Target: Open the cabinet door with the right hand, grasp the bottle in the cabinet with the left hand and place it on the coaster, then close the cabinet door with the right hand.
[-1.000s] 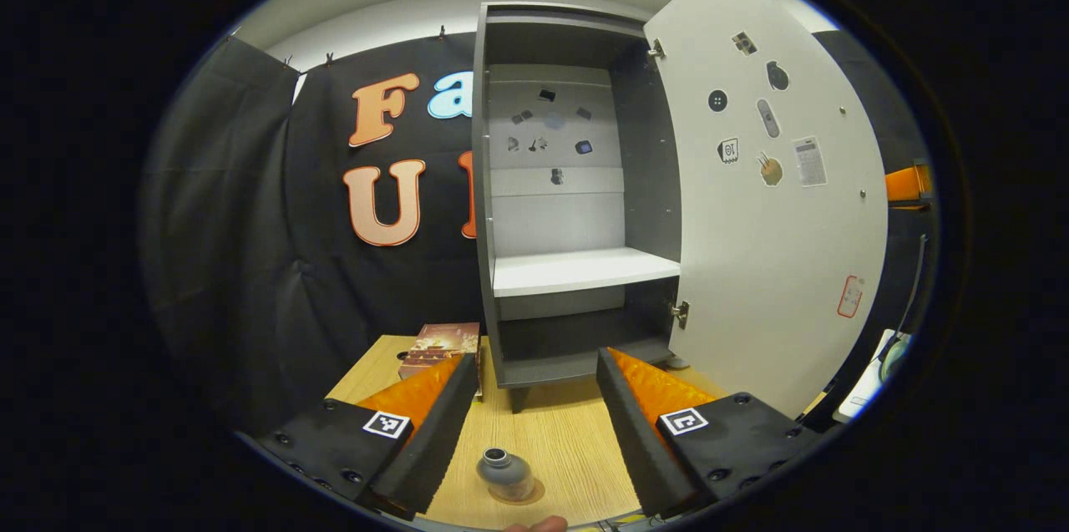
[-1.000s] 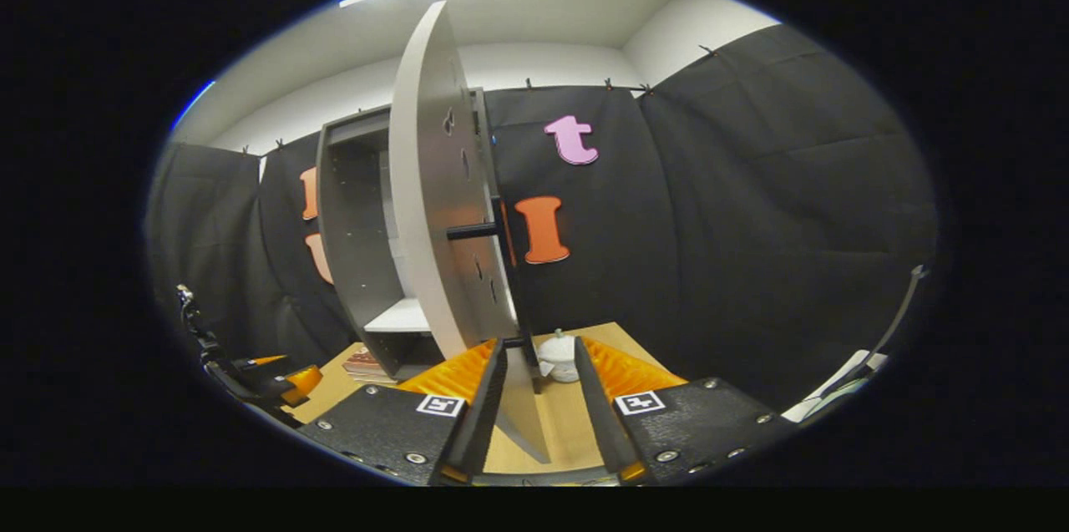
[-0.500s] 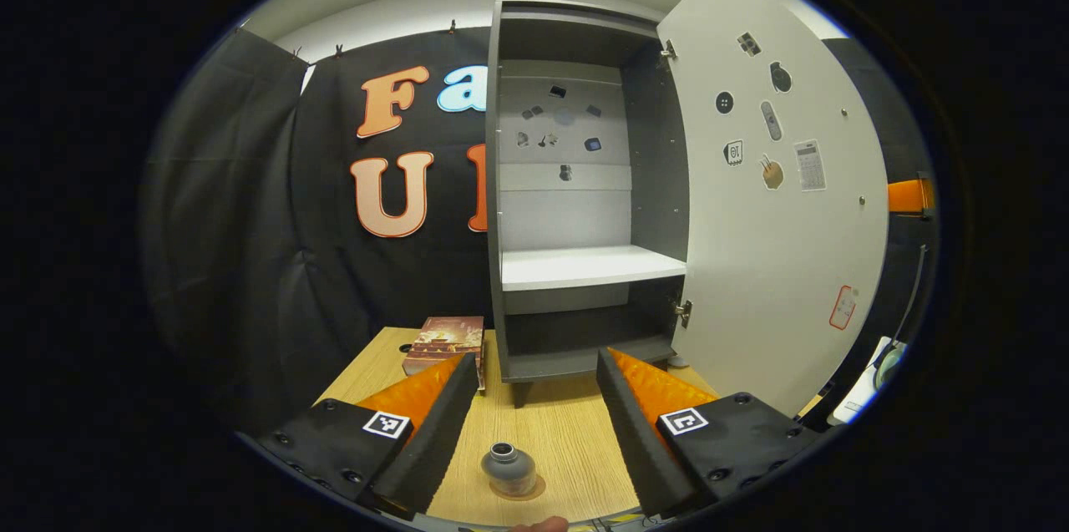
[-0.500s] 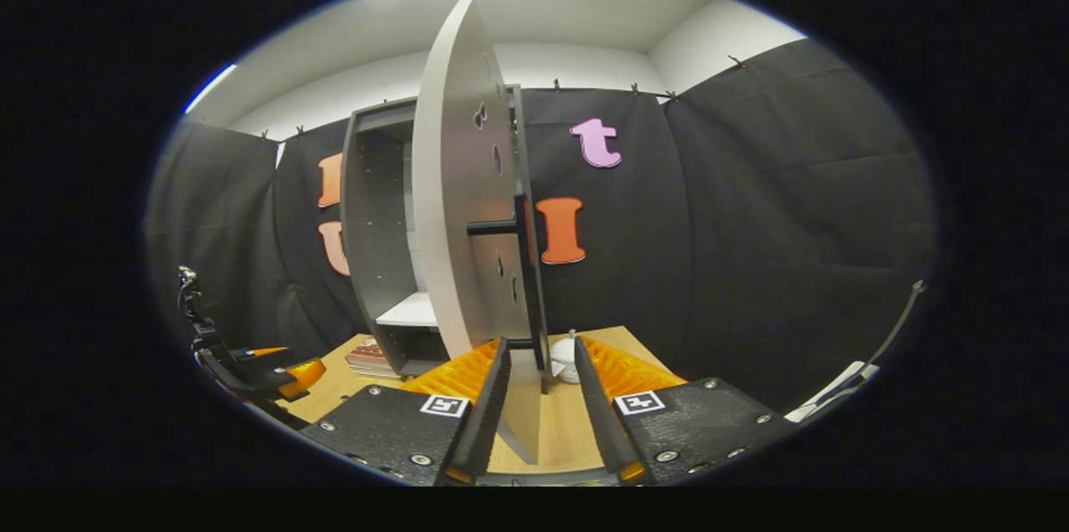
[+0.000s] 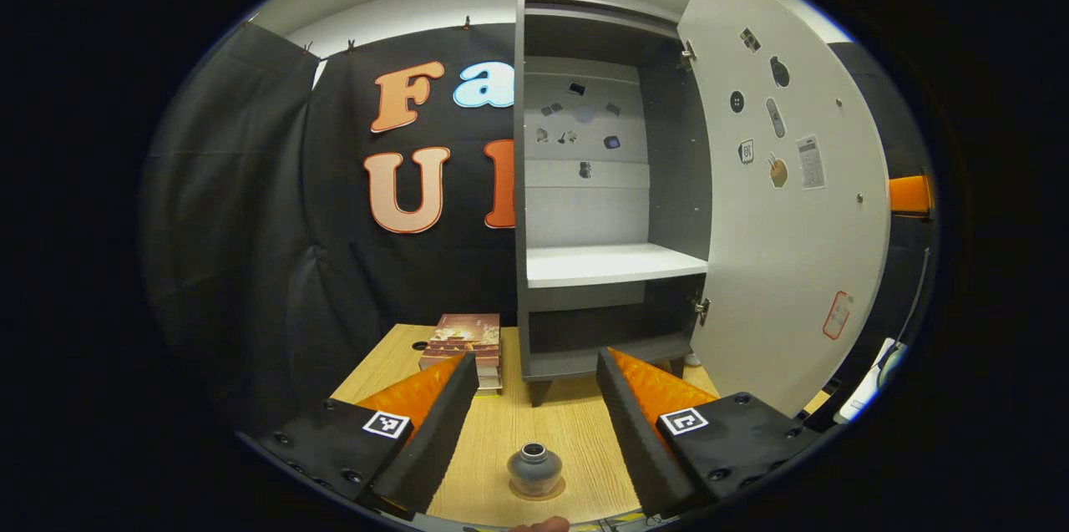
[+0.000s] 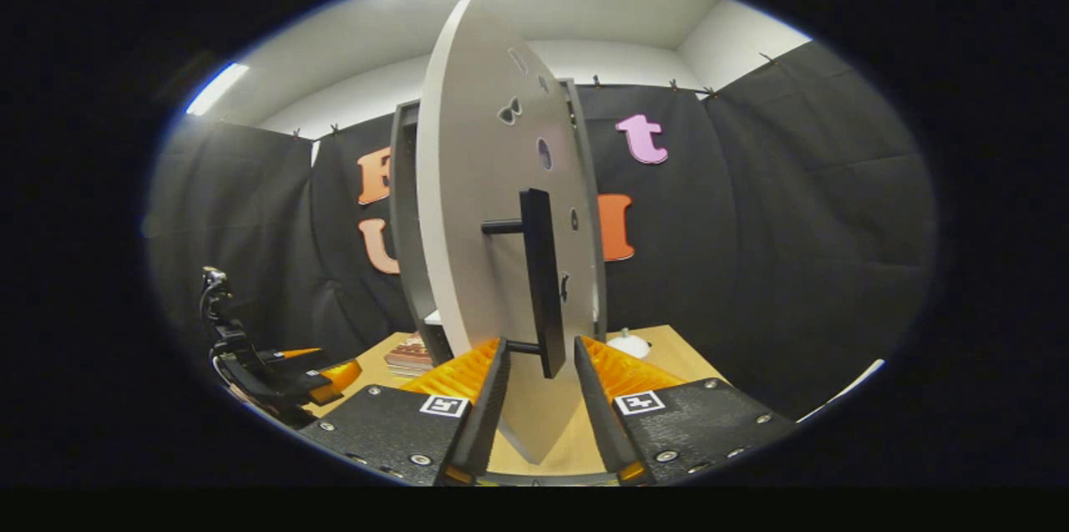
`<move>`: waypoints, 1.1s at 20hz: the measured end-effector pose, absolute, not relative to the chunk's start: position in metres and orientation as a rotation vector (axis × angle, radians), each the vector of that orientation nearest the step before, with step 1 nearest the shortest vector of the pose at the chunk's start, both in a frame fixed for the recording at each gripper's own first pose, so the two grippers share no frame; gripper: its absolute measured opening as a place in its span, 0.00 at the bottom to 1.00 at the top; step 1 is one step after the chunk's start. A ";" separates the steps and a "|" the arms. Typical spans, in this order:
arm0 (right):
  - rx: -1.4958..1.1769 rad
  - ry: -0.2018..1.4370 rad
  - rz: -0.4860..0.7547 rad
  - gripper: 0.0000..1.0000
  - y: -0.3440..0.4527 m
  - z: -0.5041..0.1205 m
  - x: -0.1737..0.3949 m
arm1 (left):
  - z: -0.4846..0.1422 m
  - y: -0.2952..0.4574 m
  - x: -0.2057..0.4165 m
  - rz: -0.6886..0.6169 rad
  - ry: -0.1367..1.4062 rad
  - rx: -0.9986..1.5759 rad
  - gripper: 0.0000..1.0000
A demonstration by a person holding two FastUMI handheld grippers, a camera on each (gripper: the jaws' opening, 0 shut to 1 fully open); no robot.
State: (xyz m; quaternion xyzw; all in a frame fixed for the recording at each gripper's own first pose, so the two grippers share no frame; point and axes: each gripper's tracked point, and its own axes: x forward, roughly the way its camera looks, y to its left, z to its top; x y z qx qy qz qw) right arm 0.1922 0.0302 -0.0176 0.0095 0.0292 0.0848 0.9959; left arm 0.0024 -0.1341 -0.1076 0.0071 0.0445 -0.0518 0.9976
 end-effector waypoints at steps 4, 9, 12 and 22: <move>0.008 0.068 0.213 0.51 0.060 -0.022 0.208 | -0.109 -0.110 0.010 -0.071 0.088 0.008 0.93; 0.041 0.075 0.275 0.58 0.100 -0.027 0.228 | -0.111 -0.082 0.022 -0.031 0.097 -0.015 0.93; 0.040 0.071 0.311 0.60 0.121 -0.027 0.251 | -0.106 -0.068 0.031 -0.015 0.087 -0.018 0.93; 0.043 0.058 0.387 0.73 0.174 -0.039 0.307 | -0.100 -0.026 0.052 0.025 0.060 -0.026 0.93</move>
